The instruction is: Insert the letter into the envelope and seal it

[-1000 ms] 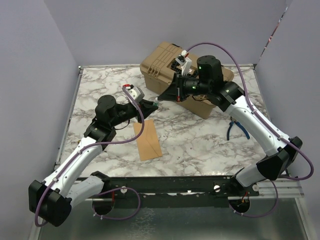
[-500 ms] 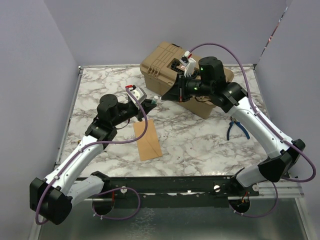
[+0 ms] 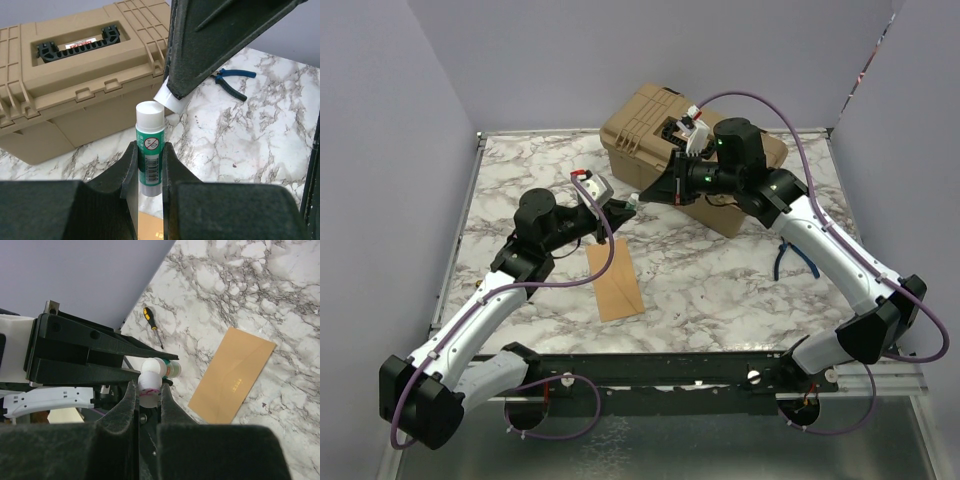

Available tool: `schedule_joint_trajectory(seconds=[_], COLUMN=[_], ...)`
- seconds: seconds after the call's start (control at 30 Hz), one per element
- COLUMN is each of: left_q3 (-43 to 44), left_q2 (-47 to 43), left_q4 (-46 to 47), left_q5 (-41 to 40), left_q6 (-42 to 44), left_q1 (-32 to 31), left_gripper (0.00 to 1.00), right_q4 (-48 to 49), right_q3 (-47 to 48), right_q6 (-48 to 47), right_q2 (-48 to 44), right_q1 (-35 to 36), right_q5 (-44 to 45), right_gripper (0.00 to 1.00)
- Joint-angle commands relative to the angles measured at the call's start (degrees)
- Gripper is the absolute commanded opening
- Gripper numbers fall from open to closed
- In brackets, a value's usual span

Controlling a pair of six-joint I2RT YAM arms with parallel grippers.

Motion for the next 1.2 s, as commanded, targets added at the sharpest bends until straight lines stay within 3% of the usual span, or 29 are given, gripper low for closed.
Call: schedule_joint_trajectory(seconds=[0.0, 0.53, 1.0, 1.17], left_q3=[-0.17, 0.16, 9.74, 13.92], left_q2=[-0.84, -0.65, 6.49, 9.07], left_q4=[2.56, 1.94, -6.60, -9.51], left_q5=[2.56, 3.55, 2.26, 1.95], left_q6=[-1.74, 3.55, 27.02, 30.97], left_q1=[-0.27, -1.06, -1.97, -2.54], left_gripper=[0.00, 0.00, 0.00, 0.00], right_q4=[3.73, -0.34, -11.46, -13.68], right_q3=[-0.75, 1.39, 7.49, 9.08], right_q6=[1.54, 1.16, -3.13, -3.67], right_q2=[-0.32, 2.68, 6.90, 8.13], right_q1=[0.14, 0.14, 0.22, 0.21], right_q5=[-2.41, -4.92, -6.96, -6.38], right_gripper=[0.00, 0.00, 0.00, 0.00])
